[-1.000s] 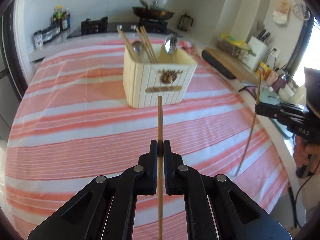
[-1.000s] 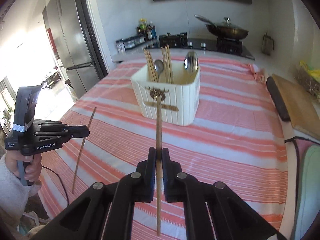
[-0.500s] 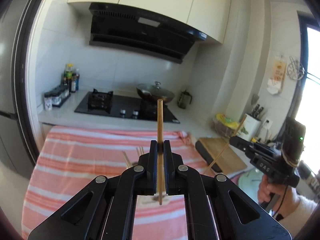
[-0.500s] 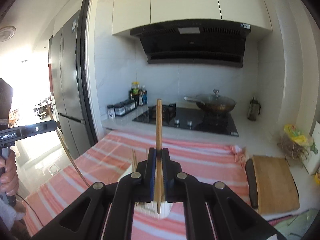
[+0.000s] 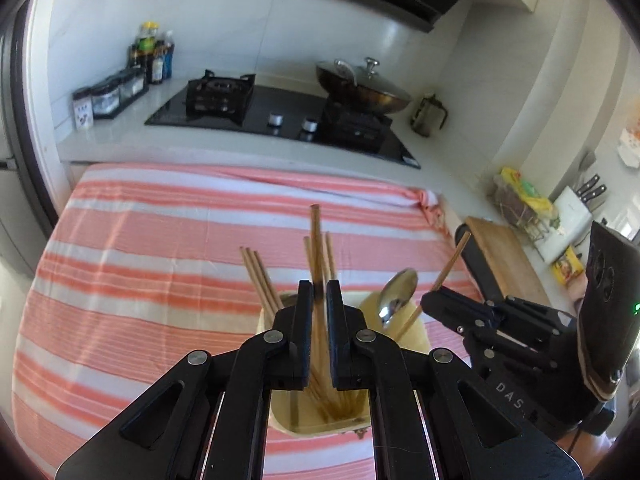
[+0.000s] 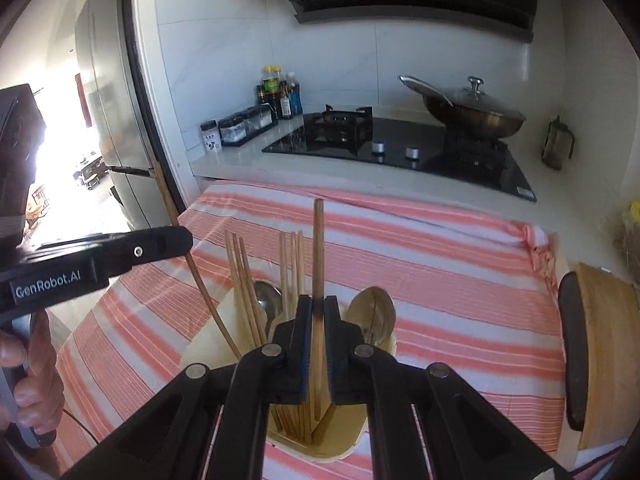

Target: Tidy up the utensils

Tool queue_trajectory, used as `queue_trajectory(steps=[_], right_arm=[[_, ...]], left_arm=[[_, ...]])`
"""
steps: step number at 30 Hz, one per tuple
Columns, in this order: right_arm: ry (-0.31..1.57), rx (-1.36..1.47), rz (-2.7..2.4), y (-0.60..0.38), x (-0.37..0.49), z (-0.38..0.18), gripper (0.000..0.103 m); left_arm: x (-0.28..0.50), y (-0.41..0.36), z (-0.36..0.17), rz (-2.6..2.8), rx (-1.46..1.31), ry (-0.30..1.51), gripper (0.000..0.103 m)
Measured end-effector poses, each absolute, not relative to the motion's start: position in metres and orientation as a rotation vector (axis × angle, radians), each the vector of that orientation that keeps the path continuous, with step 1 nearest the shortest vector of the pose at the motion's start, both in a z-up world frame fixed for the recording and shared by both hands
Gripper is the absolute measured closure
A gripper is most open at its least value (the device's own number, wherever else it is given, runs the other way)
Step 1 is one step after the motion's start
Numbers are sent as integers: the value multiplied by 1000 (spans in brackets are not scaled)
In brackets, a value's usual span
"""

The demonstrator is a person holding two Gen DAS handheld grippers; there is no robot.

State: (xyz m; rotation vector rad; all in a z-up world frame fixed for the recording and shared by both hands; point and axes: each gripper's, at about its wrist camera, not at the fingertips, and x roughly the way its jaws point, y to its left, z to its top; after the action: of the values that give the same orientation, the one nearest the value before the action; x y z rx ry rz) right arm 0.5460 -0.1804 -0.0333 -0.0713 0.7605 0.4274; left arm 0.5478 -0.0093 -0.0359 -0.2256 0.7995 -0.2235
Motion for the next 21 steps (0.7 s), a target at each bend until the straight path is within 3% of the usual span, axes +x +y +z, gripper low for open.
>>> queue_trajectory(steps=[2,3,4,5,7,9,12,14,21], right_arm=[[771,-30,417,-184,552,-42,89],[769,-7,418,-187,552,-43,83],[762,13,425,-191,549,-43,69],[750,23,425,-194,544,-41,58],[712,29,424,-202,528,-33,56],[691,7,408,-206,508,-24,47],[654,-43,355,-210,465,-13,32],[644,-59,315,-212,433,-9,15],[616,-89,151,-205,339,-8,14]], left_arm=[[542,-12,-43,-216,-217,803,68],[534,-13,-44,-207,-198,788,44],[525,-13,-41,-192,-176,762,27],[514,-12,-38,-180,-155,733,22],[492,-10,-34,-169,-129,689,10],[465,-6,-31,-156,-115,658,1],[421,-3,-30,-134,-126,613,1],[392,-4,-31,-132,-141,603,1],[325,-25,-42,-47,-60,623,0]])
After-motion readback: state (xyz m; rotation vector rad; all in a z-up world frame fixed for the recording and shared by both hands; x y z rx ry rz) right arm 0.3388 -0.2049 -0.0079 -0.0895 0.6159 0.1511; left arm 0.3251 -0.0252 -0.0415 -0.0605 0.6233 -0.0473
